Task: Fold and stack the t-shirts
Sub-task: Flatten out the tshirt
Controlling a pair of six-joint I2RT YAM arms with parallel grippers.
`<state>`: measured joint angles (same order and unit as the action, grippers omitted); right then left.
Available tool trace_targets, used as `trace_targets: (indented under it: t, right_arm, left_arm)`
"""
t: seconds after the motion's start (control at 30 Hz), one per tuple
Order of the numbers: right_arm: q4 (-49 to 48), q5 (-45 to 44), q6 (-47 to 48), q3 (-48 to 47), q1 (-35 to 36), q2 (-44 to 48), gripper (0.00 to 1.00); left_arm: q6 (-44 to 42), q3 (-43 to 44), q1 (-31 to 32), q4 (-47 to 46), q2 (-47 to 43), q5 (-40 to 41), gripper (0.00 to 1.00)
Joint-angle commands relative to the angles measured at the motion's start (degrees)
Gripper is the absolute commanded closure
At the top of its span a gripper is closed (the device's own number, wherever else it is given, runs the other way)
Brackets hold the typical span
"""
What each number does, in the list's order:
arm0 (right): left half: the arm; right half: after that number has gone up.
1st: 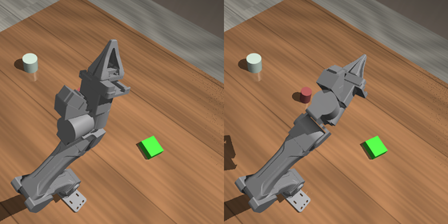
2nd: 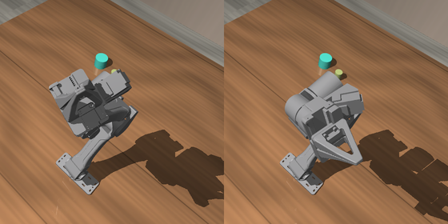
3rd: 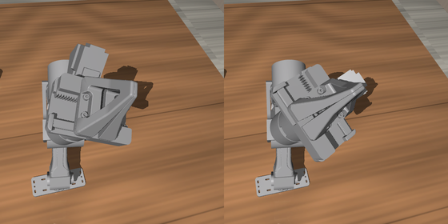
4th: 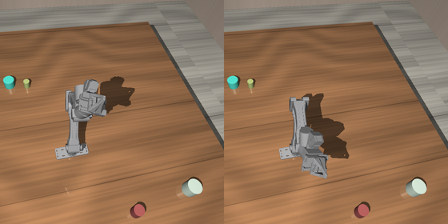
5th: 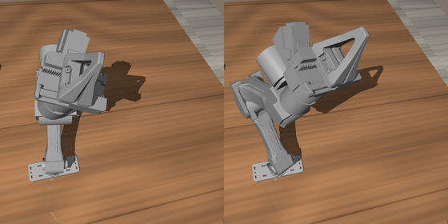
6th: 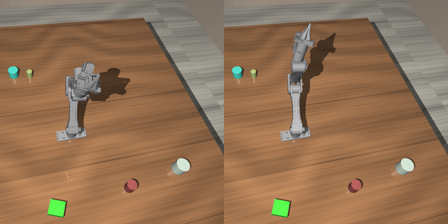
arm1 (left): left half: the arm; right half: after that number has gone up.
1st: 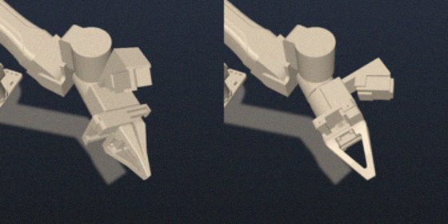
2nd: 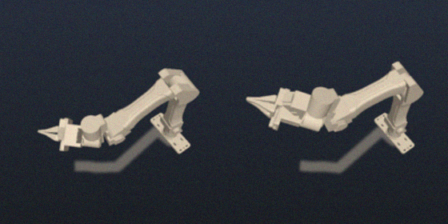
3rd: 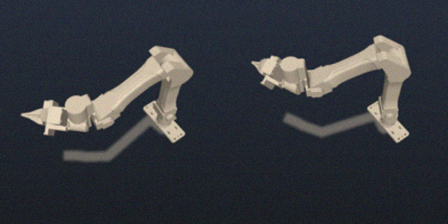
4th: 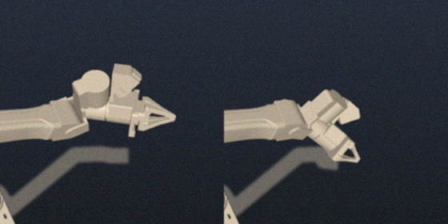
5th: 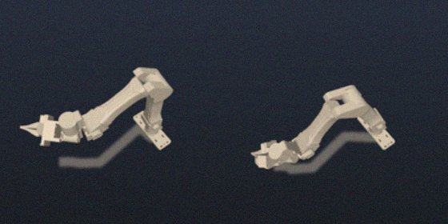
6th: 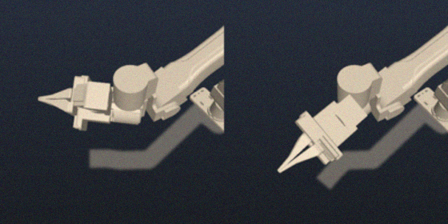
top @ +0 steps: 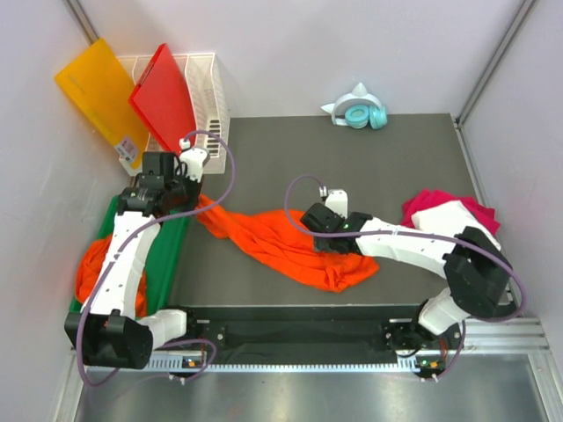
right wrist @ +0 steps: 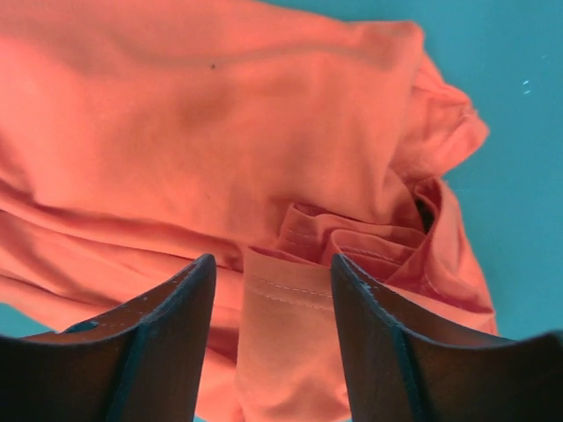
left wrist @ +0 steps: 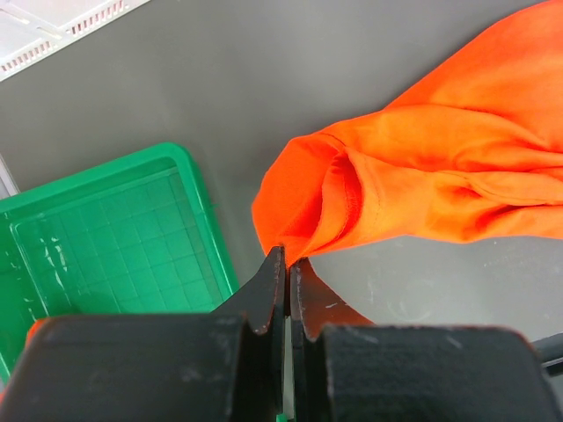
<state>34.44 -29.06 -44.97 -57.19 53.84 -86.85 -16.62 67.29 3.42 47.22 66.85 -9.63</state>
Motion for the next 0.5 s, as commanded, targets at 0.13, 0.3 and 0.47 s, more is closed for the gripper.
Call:
trace_targets:
  t: [0.13, 0.3, 0.47]
  right_arm:
    - [-1.0, 1.5, 1.3, -2.4, 0.3, -2.2, 0.49]
    - [1.8, 1.7, 1.9, -3.7, 0.2, -4.3, 0.55]
    - [3.1, 2.3, 1.6, -3.3, 0.1, -4.8, 0.88]
  left_arm:
    - [-0.4, -0.2, -0.1, -0.5, -2.3, -0.7, 1.00]
    - [-0.1, -0.4, -0.1, -0.7, -2.2, -1.1, 1.00]
    - [0.1, -0.4, -0.1, -0.9, -1.8, -1.2, 1.00]
